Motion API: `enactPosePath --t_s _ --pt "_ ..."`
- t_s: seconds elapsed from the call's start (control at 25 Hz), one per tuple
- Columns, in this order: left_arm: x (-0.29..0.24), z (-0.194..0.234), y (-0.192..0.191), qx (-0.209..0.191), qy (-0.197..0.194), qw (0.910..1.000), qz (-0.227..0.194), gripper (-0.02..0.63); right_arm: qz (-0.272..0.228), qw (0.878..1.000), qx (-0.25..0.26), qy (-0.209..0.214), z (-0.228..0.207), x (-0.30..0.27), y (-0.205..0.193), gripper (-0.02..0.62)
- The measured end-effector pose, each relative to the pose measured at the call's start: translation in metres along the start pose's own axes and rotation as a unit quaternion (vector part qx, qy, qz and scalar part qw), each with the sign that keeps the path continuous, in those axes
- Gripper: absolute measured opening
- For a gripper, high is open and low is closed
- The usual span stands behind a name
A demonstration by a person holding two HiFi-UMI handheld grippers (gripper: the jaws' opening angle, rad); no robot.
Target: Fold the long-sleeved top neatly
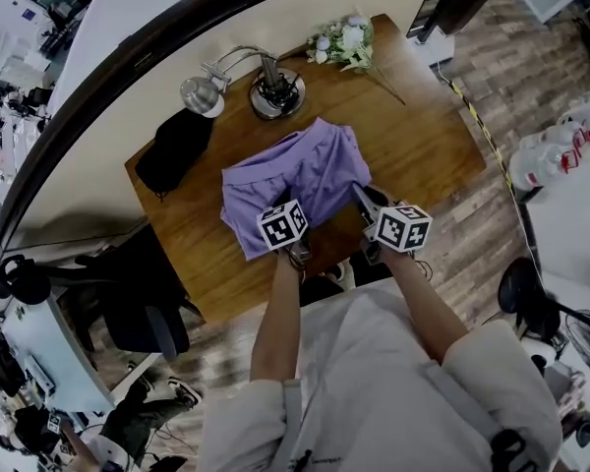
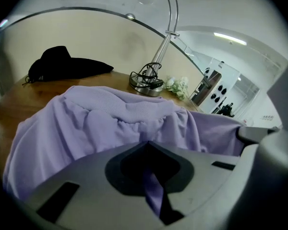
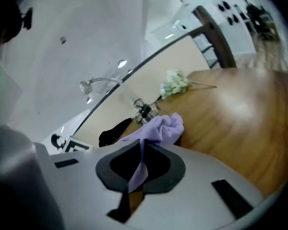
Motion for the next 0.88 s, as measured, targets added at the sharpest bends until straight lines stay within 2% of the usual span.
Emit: enactPosePath --t_s 0.12,0.24,0.4,0.56,0.64,0.72,0.88 --pt "0.023 0.0 0.008 0.029 -0.037 0.9985 -0.028 0.026 0.007 0.99 0.133 0.045 0.045 -0.001 0.011 0.018" --pt "0.058 0.017 0.011 0.031 -0.032 0.9977 -0.05 0.026 0.017 0.968 0.237 0.085 0.086 -0.006 0.01 0.019" --pt "0.099 0.054 0.005 0.021 -0.003 0.998 -0.059 0.026 0.023 0.933 0.336 0.123 0.131 -0.012 -0.004 0.019" --pt "0.127 0.08 -0.008 0.018 0.019 0.9977 -0.062 0.026 0.034 0.9 0.406 0.152 0.166 -0.025 -0.029 0.02" --pt "0.14 0.094 -0.016 0.036 0.031 0.9963 -0.071 0.026 0.043 0.878 0.444 0.173 0.187 -0.031 -0.046 0.02" --pt "0.152 0.106 -0.025 0.064 0.038 0.9935 -0.086 0.026 0.055 0.851 0.485 0.195 0.206 -0.036 -0.066 0.02" --pt "0.168 0.122 -0.046 0.11 0.043 0.9872 -0.107 0.026 0.106 0.781 0.573 0.224 0.229 -0.049 -0.126 0.02"
Point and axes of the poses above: the fingertips, and each gripper's own axes: x backward along the fingers, z to its left, y out of its top, the point moved 1 cm from there along x, backward along the fingers, and after that the axes turned 7 degrees about -y, right-handed, at the moved point
